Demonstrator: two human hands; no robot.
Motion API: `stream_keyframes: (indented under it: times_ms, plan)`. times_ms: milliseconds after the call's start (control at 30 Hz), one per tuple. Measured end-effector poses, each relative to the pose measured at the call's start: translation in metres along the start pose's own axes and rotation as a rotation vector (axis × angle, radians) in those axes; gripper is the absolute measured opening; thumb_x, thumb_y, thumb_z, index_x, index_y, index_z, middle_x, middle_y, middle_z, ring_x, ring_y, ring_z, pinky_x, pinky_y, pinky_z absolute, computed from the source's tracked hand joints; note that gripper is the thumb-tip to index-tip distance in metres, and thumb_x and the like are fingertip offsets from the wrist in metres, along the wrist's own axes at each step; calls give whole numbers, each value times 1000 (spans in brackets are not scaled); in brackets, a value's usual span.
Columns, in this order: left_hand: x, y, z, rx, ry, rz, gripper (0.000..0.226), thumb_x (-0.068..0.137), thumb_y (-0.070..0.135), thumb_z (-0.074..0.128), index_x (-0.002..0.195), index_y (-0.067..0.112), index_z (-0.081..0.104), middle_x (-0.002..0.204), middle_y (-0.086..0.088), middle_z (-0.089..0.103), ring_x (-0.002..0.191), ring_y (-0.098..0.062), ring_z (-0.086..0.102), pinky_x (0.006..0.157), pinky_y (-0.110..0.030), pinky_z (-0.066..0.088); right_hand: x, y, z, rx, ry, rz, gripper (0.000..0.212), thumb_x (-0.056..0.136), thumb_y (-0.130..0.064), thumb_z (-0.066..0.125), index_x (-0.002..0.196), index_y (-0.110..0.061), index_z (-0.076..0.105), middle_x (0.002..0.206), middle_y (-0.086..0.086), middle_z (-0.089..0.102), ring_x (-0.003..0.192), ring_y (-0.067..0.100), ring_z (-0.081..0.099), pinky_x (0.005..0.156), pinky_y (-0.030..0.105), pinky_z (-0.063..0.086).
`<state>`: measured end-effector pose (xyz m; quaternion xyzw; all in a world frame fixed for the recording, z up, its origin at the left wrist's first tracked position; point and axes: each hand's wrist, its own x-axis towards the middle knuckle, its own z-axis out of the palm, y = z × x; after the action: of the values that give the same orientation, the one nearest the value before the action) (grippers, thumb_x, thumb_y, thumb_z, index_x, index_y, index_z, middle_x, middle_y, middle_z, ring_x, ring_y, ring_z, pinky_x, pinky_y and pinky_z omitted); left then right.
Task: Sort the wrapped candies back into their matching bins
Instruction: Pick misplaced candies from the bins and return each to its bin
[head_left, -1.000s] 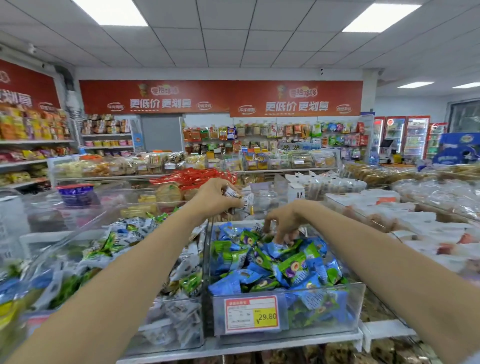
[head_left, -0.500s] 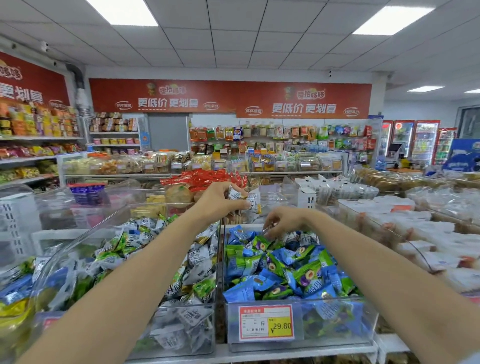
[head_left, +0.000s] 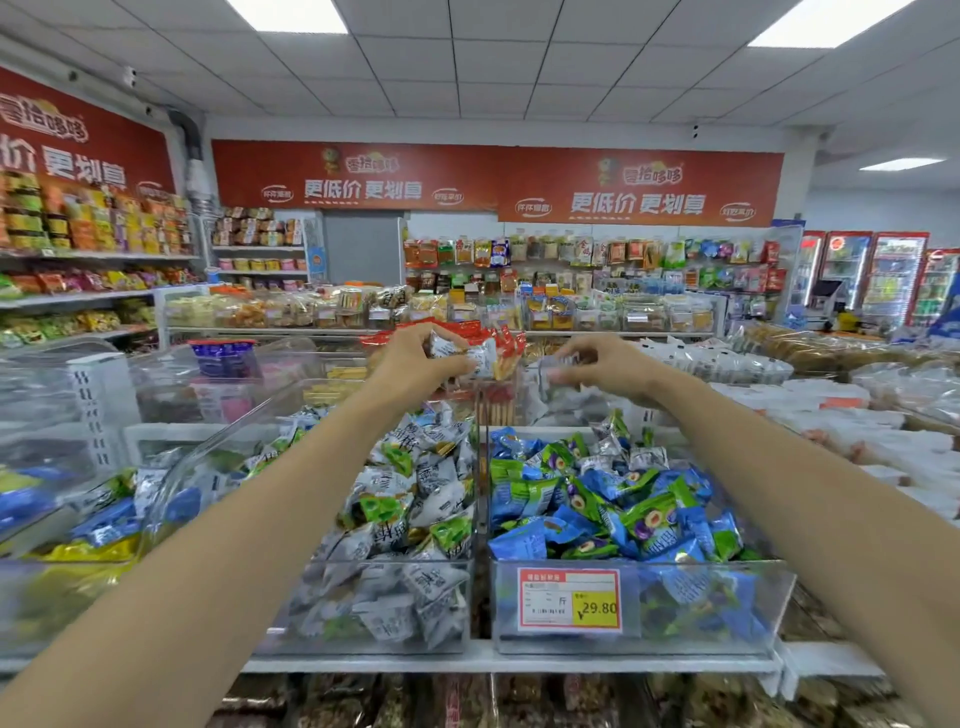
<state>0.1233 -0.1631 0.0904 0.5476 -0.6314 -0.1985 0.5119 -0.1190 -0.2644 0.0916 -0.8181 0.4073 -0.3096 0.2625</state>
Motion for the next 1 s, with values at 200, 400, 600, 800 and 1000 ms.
stream_keyframes:
  times_ms: [200, 400, 600, 800, 1000]
  plan:
    - [-10, -30, -43, 117, 193, -98, 26, 83, 24, 67, 105, 19, 54, 82, -11, 64, 64, -25, 59, 66, -42, 52, 7, -73, 40, 49, -83, -193, 28, 82, -42, 72, 99, -20, 69, 87, 14, 58, 75, 21, 51, 76, 41, 46]
    - [-26, -63, -84, 616, 67, -228, 38, 86, 40, 64, 115, 19, 52, 108, -11, 65, 102, -33, 60, 85, -42, 50, 16, -106, 95, -103, -260, -174, 33, 84, -43, 70, 107, -20, 64, 101, 9, 64, 79, 18, 58, 75, 31, 47]
    - [-33, -77, -101, 865, -37, 18, 70, 90, 43, 60, 150, 32, 26, 152, -7, 34, 138, -33, 28, 111, -47, 30, 21, -115, 120, -237, -330, -134, 27, 93, -28, 63, 114, -11, 62, 96, -6, 62, 78, 4, 57, 61, 7, 40]
    - [-32, -82, -99, 717, -443, 235, 59, 92, 67, 38, 146, 43, 35, 158, 7, 29, 146, -18, 23, 118, -51, 21, 25, -122, 112, -339, -452, -7, 28, 98, -37, 51, 117, -22, 66, 111, -5, 61, 92, 12, 54, 83, 29, 42]
    - [-26, -70, -107, 714, -417, 216, 34, 96, 44, 53, 120, 26, 68, 131, 5, 62, 118, -18, 55, 99, -37, 44, 41, -124, 97, -260, -292, -26, 16, 98, -23, 53, 110, -16, 62, 108, -1, 65, 93, 12, 64, 78, 24, 51]
